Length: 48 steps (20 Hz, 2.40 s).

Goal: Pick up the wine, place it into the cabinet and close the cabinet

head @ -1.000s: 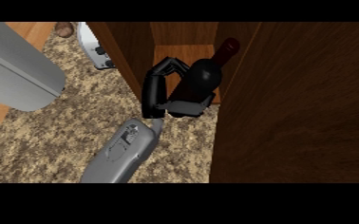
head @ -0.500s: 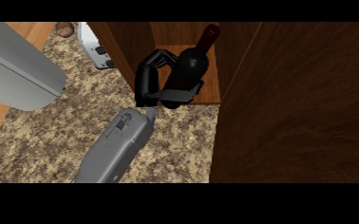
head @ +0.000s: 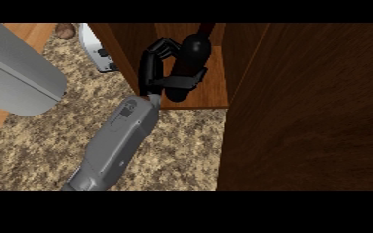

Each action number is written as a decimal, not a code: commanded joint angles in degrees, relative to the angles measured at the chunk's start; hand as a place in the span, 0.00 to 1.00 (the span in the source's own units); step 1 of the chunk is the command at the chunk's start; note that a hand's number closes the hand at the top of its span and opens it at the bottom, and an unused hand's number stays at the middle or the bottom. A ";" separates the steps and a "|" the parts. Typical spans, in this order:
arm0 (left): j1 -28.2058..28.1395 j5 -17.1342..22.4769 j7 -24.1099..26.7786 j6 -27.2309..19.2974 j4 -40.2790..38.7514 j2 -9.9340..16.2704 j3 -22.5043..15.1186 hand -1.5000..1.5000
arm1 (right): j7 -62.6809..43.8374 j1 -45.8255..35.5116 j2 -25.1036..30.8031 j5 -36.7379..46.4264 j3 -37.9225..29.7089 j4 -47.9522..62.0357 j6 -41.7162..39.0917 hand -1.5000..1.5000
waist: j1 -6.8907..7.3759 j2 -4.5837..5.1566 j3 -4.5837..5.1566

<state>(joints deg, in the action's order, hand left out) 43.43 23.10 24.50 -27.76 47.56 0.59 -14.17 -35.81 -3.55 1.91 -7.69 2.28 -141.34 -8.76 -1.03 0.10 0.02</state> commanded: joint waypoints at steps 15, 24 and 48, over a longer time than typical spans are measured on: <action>14.15 0.64 12.26 -2.05 -22.90 -0.57 5.94 1.00 | -2.74 -1.79 1.92 -6.70 -3.84 -2.91 -0.94 0.00 | -0.88 0.28 -0.01; 20.94 2.24 14.23 1.30 -32.01 0.48 13.39 1.00 | -0.44 2.37 -0.44 -5.68 -0.86 -4.37 -1.70 0.00 | -1.85 0.65 -0.02; 21.55 4.21 18.04 3.81 -40.96 0.17 18.27 0.00 | -1.01 -1.20 -0.35 -3.30 0.97 -2.09 -1.77 0.00 | -2.57 1.17 0.04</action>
<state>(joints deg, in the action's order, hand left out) 65.74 27.25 42.77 -23.18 8.64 0.07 3.29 -34.79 -4.60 1.29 -8.42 3.33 -140.09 -10.84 -3.62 0.83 -0.20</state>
